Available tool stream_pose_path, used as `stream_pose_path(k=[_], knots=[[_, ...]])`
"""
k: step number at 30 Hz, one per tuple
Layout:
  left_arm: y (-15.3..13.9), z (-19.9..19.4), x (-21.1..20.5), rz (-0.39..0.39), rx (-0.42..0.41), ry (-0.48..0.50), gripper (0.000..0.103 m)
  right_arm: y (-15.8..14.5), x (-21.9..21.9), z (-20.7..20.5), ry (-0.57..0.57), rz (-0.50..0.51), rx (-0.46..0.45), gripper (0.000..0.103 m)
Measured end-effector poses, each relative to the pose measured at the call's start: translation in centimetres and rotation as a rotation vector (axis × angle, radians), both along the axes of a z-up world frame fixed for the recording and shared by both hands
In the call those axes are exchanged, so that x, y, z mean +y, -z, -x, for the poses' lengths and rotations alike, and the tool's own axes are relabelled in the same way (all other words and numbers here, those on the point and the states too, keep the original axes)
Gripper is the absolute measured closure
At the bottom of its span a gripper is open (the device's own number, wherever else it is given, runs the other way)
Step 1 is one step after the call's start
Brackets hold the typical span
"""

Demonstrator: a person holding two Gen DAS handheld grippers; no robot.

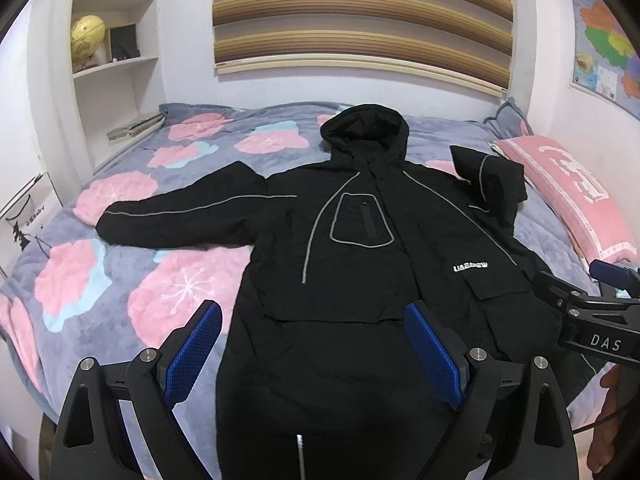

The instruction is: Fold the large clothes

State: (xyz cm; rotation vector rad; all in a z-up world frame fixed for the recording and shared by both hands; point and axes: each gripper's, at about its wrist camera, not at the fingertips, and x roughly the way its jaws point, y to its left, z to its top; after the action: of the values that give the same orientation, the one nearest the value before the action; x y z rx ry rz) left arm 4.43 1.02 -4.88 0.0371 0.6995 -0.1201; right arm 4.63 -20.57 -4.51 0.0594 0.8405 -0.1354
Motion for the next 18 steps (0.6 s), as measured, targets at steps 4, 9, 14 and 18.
stream_pose_path(k=[4, 9, 14, 18], knots=[[-0.2, -0.8, 1.6, 0.001, -0.017, -0.034, 0.01, -0.1, 0.7, -1.4, -0.016, 0.008, -0.015, 0.0], [-0.8, -2.5, 5.6, 0.008, -0.038, -0.12, 0.01, 0.3, 1.3, -3.5, -0.024, -0.001, -0.059, 0.0], [-1.7, -5.1, 10.6, 0.032, -0.107, -0.187, 0.01, 2.9, 2.2, -6.5, -0.044, 0.034, -0.17, 0.0], [-1.0, -9.6, 16.9, 0.102, -0.146, -0.241, 0.01, 6.8, 1.7, -9.3, -0.062, -0.008, -0.179, 0.0]])
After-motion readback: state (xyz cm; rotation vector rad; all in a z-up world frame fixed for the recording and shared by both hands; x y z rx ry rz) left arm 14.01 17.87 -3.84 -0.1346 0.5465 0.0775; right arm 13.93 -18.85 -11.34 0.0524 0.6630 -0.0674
